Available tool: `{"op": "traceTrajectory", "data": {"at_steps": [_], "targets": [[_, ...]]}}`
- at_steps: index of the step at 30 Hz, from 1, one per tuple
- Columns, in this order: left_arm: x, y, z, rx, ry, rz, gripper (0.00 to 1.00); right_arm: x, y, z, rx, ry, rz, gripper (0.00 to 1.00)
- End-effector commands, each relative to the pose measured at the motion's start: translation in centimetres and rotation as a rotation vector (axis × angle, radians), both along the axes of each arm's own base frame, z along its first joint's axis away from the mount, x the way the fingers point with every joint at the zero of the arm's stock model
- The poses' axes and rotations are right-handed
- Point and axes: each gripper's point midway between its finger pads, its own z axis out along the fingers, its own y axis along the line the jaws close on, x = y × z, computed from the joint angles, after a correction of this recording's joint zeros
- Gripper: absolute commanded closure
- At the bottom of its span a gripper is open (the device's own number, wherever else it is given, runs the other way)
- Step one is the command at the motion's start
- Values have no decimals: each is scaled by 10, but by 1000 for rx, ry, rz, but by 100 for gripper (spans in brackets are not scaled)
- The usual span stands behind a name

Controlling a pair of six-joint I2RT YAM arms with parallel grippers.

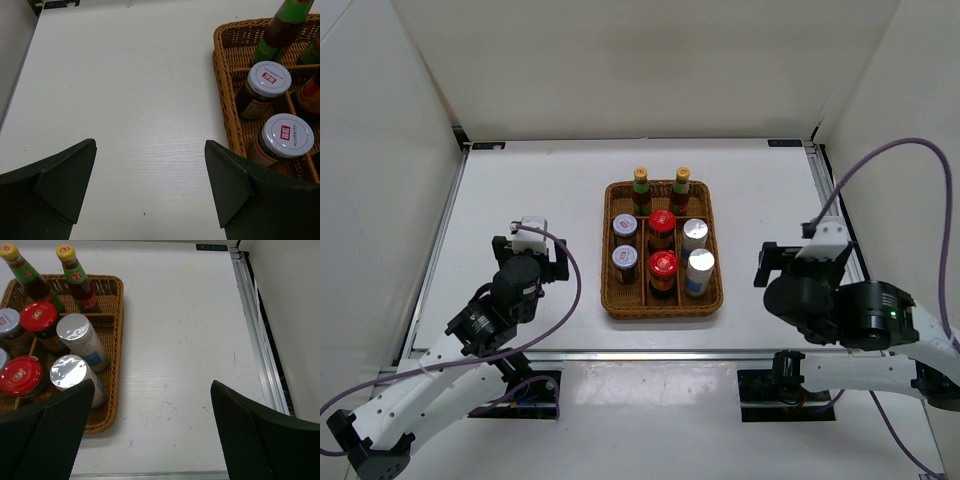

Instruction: Organize the condiment bottles

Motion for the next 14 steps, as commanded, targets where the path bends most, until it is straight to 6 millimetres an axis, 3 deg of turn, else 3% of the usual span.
{"op": "traceTrajectory", "data": {"at_steps": [1, 14], "targets": [[2, -1, 5, -25, -25, 12, 0, -5, -46, 5, -115, -13, -33, 0], [4, -3, 1, -34, -34, 12, 0, -1, -25, 0, -231, 6, -29, 0]]}}
